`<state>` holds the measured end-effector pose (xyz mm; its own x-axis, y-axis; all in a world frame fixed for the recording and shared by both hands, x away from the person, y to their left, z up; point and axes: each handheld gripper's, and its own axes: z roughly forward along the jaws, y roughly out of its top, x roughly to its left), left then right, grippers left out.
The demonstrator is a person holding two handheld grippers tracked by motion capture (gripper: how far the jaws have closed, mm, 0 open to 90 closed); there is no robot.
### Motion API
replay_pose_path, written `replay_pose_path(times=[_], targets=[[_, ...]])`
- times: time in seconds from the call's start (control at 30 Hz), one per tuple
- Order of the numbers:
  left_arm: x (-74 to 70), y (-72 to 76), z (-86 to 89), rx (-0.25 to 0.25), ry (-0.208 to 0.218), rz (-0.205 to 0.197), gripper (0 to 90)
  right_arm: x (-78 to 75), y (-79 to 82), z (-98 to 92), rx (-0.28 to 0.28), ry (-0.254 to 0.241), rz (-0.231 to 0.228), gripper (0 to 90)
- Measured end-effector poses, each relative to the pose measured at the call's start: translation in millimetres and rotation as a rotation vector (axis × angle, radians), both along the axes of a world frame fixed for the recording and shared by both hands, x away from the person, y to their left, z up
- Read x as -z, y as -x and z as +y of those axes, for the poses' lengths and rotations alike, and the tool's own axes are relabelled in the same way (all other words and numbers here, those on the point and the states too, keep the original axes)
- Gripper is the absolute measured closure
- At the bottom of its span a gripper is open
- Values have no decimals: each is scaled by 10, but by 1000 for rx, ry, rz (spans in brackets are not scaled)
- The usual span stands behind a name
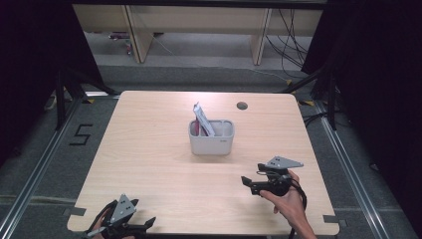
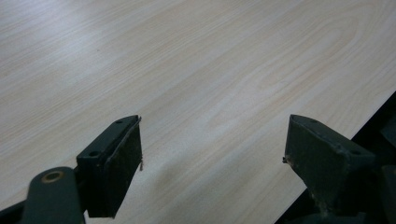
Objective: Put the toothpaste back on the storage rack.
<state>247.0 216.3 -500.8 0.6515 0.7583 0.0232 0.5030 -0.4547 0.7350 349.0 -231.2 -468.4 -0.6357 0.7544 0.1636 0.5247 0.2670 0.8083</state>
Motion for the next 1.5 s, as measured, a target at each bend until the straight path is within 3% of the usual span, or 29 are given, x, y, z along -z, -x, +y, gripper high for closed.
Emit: replay_pose_path(times=[0.03,0.1,0.17,0.23,0.27,0.33,0.53,0.6,0.77,0.8,0.83,0.87,0.9,0.93,0.97,1.0,1.07,1.13,1.17,1.4,1.43,1.5], targets=[[8,-1,-3,0,11,-4,184,8,9,-13,1,24,-23,187],[5,-2,0,1,-2,-7,184,31,54,0,1,2,6,187],[7,0,-7,7,4,-6,184,43,78,-7,-12,23,-3,187],[10,-2,-8,9,8,-3,184,66,121,13,-5,-2,24,187],[10,-2,-5,10,6,-4,184,70,114,-6,-19,30,0,187],[10,-5,-2,8,2,-5,184,84,168,14,-4,7,49,186],[11,-1,-4,10,6,-4,184,128,200,-8,-44,25,34,183],[15,1,-10,8,15,-4,184,120,246,-9,-17,38,38,182],[9,2,-2,10,5,-5,184,125,300,-10,-24,36,39,180],[9,2,-2,10,5,-4,184,125,306,-19,-27,55,26,173],[14,3,-9,7,14,-6,184,139,325,-6,-26,35,48,166],[13,3,-9,7,13,-5,184,139,324,-20,-41,64,34,167],[13,4,-10,5,14,-6,184,153,331,-19,-45,56,33,167],[14,4,-11,2,16,-7,184,139,369,-18,-23,71,55,167],[13,4,-10,3,15,-7,184,149,360,-32,-41,77,31,167],[9,1,-1,9,2,-5,184,150,388,-21,-32,57,57,167],[13,4,-8,6,13,-6,185,151,414,-26,-23,48,63,166],[12,4,-7,8,11,-5,184,151,418,-56,-42,76,39,166],[12,4,-7,9,10,-5,184,152,447,-44,-26,61,66,166],[12,4,-8,9,10,-5,184,180,481,-73,-55,99,40,168],[13,4,-9,7,11,-5,184,175,504,-66,-38,90,62,168],[12,5,-10,6,13,-6,184,171,518,-76,-45,109,58,171]])
